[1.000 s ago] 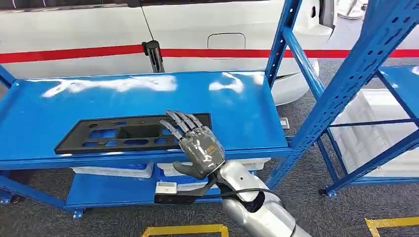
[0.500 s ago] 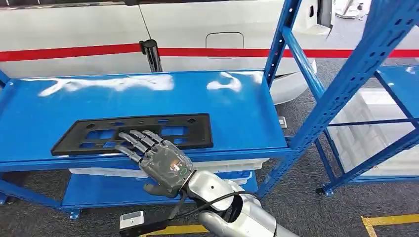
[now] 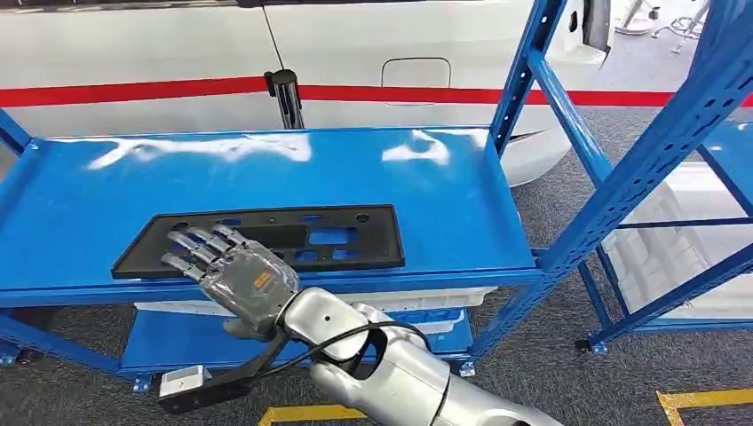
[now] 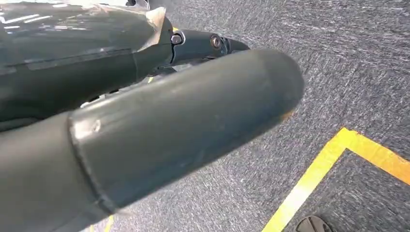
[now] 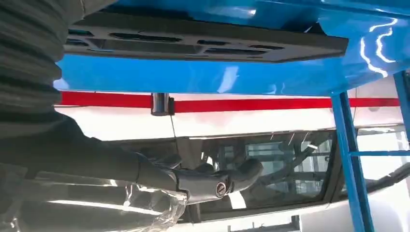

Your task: Take the parts from the cabinet and place them on the table.

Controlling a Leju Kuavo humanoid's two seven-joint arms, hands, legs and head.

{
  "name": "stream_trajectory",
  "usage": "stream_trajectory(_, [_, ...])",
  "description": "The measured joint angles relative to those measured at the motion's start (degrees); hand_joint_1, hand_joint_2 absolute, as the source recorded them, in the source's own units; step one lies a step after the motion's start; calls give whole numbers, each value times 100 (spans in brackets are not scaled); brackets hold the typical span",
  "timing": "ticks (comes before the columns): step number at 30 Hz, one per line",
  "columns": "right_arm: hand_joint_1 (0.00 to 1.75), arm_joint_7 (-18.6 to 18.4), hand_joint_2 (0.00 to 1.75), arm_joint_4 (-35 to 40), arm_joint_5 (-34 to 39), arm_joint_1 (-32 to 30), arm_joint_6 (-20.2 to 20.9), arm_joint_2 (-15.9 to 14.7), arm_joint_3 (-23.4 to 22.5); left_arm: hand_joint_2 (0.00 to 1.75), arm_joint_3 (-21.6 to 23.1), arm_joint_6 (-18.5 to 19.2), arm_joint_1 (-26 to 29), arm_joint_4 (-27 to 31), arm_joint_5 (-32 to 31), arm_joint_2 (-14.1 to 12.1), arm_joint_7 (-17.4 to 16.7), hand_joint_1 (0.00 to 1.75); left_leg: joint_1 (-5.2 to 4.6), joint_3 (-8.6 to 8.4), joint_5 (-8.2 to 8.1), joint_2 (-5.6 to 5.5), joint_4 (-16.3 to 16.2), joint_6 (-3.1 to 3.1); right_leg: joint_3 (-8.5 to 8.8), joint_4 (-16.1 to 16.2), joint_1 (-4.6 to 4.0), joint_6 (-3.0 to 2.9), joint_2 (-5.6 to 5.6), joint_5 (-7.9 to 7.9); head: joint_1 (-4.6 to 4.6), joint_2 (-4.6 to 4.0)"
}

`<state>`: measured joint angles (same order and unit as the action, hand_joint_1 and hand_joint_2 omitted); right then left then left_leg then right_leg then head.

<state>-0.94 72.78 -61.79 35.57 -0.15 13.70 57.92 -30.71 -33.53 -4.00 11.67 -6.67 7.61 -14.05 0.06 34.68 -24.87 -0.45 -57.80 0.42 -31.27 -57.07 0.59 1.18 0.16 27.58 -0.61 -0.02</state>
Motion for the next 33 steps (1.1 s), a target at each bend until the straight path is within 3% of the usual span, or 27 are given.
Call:
stream_trajectory(1, [0,0,175,-31,0,6,0,22,7,0,-15,0,0,0,0,0,0,0,0,0,0,0,-1,0,-1,1,5,24,0,-4,0,0])
stream_trajectory(21, [0,-28,175,-262,4,55,2,111,39,0,-35,-4,1,0,7,17,35,0,19,-7,0,1,1,0,-4,0,2,22,0,-3,0,0])
stream_trajectory(30, [0,-194,175,-1205,-33,237,-124,435,37,0,-118,33,0,2,7,39,103,0,19,-9,0,1,1,0,-3,0,2,22,0,-3,0,0])
stream_trajectory(31, [0,-289,175,-1303,-64,251,-149,450,37,0,-120,42,0,2,0,42,112,0,19,-9,1,2,0,0,-4,0,2,23,0,-3,-4,0])
stream_trajectory(33, [0,-1099,175,-1749,-265,351,-205,527,-9,0,-116,107,0,2,-77,39,173,0,19,-10,2,0,0,1,-3,0,3,23,-2,-3,-4,0])
